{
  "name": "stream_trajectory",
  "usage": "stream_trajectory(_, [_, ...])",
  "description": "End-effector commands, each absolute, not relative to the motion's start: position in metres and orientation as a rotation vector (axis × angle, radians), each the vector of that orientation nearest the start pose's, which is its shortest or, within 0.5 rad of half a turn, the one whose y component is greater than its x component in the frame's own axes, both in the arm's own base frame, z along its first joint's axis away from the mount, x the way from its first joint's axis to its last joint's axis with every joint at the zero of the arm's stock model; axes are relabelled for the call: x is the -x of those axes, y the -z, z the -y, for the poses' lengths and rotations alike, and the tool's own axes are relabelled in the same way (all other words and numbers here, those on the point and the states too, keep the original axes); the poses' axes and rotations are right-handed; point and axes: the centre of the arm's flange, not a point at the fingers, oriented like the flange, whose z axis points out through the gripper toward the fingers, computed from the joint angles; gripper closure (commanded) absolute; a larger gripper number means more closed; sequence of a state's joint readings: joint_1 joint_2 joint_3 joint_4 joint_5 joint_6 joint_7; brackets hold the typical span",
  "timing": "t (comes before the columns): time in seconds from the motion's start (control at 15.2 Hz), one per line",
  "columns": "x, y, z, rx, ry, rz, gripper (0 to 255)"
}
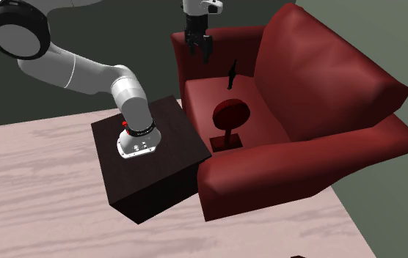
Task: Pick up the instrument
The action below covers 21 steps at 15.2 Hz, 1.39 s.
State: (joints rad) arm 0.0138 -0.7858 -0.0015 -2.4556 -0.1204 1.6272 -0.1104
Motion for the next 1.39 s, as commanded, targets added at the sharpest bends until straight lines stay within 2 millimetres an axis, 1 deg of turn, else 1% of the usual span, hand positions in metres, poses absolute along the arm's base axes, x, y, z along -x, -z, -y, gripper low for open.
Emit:
stream_trajectory(0.0, [-0.309, -0.549, 0.009, 3.250, -0.079, 0.216, 0])
stream_trajectory(0.33, [-0.330, -0.527, 0.072, 3.221, -0.032, 0.018, 0])
stream_trajectory(0.59, [-0.343, -0.509, 0.123, 3.188, 0.005, -0.136, 0])
stream_trajectory(0.86, [-0.351, -0.489, 0.175, 3.147, 0.042, -0.287, 0])
stream_trajectory(1.12, [-0.354, -0.468, 0.227, 3.099, 0.077, -0.434, 0])
stream_trajectory(1.19, [-0.355, -0.466, 0.232, 3.094, 0.080, -0.447, 0])
stream_trajectory(1.32, [-0.355, -0.456, 0.232, 3.094, 0.080, -0.447, 0])
